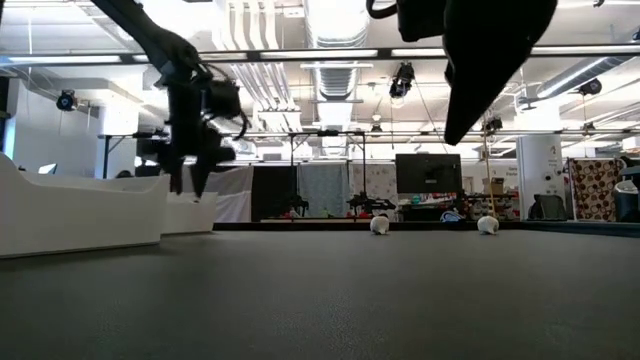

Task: Sort produce into baskets
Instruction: Put the garlic into the top white bin

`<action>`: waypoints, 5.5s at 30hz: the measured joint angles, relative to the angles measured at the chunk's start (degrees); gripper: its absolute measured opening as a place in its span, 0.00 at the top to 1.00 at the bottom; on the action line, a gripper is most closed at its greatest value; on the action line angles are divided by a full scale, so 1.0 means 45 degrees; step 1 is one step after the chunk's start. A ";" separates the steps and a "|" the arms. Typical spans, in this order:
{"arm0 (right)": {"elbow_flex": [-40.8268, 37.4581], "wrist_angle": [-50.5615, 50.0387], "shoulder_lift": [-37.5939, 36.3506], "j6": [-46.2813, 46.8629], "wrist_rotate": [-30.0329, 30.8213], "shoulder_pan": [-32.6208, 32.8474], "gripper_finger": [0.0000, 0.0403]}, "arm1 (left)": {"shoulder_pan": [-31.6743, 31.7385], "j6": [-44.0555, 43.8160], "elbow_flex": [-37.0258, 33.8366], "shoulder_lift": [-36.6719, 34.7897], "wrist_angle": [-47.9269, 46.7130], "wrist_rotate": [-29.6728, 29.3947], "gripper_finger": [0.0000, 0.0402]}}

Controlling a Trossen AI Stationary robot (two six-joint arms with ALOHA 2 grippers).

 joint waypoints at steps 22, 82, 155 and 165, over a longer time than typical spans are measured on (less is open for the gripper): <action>-0.1949 -0.5195 0.0000 0.2724 -0.5931 0.0588 0.26 | -1.5684 0.3153 -0.4545 -0.5658 1.3817 -0.4795 0.48; -0.1459 0.5002 0.1254 -0.4778 -0.0646 -0.4328 0.58 | -1.7184 0.7900 -0.4674 -0.3434 1.4418 -0.9142 0.48; 0.1684 -0.3973 0.1681 0.8474 0.2351 0.4653 0.22 | -1.0715 0.7434 0.3876 0.9665 1.5897 0.1329 0.25; 0.1684 -0.3941 0.1685 0.8517 0.2355 0.4655 0.19 | -1.0744 0.7468 0.3866 0.9591 1.5618 0.1361 0.35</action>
